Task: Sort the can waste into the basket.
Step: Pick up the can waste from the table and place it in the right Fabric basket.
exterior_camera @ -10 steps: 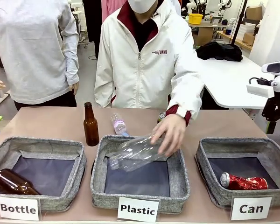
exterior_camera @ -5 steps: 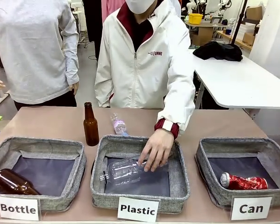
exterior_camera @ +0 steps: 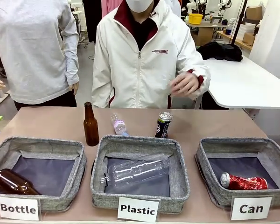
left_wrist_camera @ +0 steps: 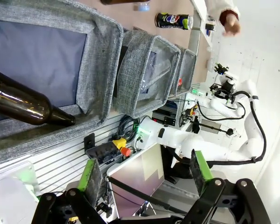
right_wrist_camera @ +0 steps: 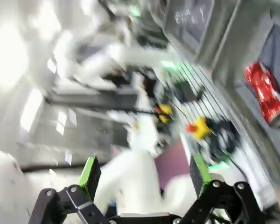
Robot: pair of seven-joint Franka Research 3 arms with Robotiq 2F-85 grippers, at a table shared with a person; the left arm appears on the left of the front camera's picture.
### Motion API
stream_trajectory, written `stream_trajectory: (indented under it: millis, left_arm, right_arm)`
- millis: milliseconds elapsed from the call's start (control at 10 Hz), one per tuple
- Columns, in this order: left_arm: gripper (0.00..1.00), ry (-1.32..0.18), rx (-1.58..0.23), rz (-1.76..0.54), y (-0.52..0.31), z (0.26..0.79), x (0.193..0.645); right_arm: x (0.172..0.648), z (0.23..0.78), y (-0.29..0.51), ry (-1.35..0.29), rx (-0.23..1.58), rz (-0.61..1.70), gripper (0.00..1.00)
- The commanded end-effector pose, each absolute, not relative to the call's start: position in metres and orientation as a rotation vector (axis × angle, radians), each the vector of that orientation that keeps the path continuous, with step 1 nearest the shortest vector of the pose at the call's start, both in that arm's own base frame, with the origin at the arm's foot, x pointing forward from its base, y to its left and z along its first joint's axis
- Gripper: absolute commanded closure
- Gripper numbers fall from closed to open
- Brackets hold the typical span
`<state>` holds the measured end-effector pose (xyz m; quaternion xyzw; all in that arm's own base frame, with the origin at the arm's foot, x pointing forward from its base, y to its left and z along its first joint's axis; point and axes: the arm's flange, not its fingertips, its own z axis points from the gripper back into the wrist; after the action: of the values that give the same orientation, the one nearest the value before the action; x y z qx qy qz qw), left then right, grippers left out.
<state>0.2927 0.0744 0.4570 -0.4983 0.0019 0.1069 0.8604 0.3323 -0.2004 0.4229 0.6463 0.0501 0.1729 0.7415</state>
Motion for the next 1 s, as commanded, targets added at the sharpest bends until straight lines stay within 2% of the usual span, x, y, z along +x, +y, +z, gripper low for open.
stream_trajectory:
  millis: [0, 100, 900]
  left_arm:
    - [0.00, 0.006, -1.043, 0.226, 0.075, 0.457, 0.292]
    - [0.00, 0.006, -1.043, 0.226, 0.075, 0.457, 0.292]
    - [0.00, 0.006, -1.043, 0.226, 0.075, 0.457, 0.292]
  right_arm:
    - [0.352, 0.480, -0.217, -0.434, 2.015, -0.618, 0.00]
    - [0.332, 0.423, -0.200, 0.110, 1.417, 0.379, 0.00]
    - [0.332, 0.423, -0.200, 0.110, 1.417, 0.379, 0.00]
